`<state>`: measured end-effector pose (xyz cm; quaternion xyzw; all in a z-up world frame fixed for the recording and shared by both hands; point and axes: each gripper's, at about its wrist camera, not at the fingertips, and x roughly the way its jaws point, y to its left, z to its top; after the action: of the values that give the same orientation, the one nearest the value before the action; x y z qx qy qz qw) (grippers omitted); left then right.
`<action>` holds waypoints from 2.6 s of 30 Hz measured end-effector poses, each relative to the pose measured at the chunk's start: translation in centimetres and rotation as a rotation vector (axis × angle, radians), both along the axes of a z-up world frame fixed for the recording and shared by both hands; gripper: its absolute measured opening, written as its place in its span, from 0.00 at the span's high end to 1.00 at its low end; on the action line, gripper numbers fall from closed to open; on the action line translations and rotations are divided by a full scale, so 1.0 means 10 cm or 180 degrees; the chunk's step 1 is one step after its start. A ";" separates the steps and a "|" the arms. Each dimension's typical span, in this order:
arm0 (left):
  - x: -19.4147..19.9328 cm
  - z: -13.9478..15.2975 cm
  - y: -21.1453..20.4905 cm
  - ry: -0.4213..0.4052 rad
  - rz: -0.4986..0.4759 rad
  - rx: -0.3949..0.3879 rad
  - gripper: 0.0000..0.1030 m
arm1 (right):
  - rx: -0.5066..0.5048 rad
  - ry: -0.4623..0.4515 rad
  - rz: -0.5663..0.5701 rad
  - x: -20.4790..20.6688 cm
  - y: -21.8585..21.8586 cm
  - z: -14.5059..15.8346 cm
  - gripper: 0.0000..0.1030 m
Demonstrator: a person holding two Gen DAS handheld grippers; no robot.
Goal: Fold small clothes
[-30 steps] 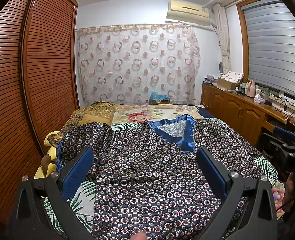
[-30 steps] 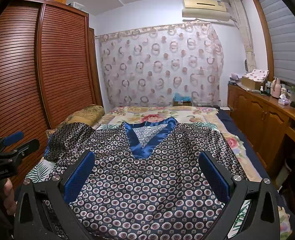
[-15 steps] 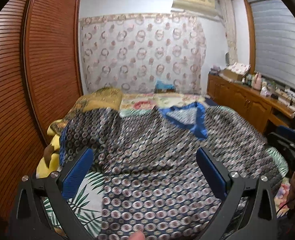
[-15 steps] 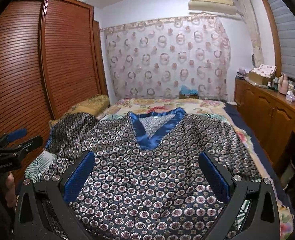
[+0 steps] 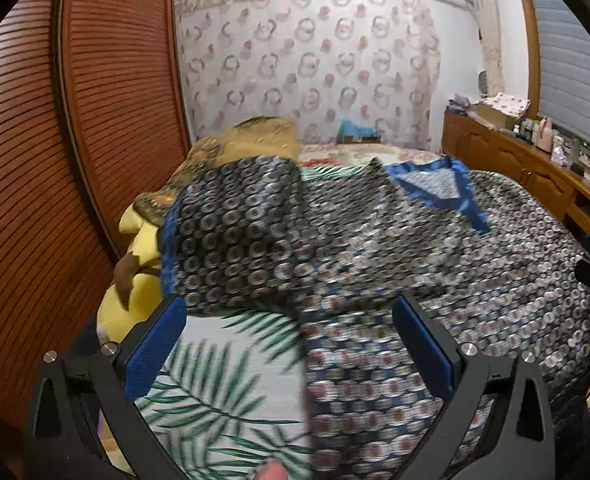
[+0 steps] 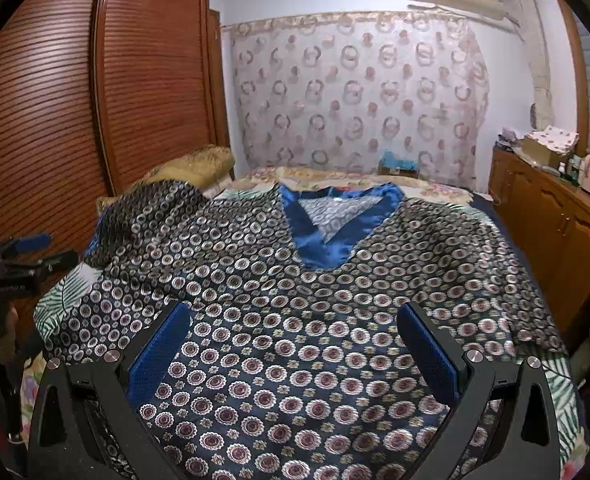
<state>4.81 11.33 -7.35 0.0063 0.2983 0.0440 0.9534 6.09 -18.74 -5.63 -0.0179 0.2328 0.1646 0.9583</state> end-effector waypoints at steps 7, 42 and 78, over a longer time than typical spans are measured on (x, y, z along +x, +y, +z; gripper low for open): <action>0.14 -0.03 0.49 0.0145 0.0041 -0.0084 0.00 | -0.0076 0.0134 0.0251 0.22 0.17 -0.06 0.00; 0.85 0.04 0.76 0.0513 -0.0127 -0.0101 0.95 | -0.0044 0.0362 0.0662 0.45 0.32 -0.22 0.00; 0.64 0.02 0.16 0.0672 -0.0615 -0.0154 0.69 | 0.0051 0.0441 0.0631 0.51 0.14 -0.17 0.00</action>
<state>11.18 12.93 -7.15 0.0166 0.3959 -0.0561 0.9164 11.24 -17.38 -7.30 -0.0216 0.2942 0.2612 0.9191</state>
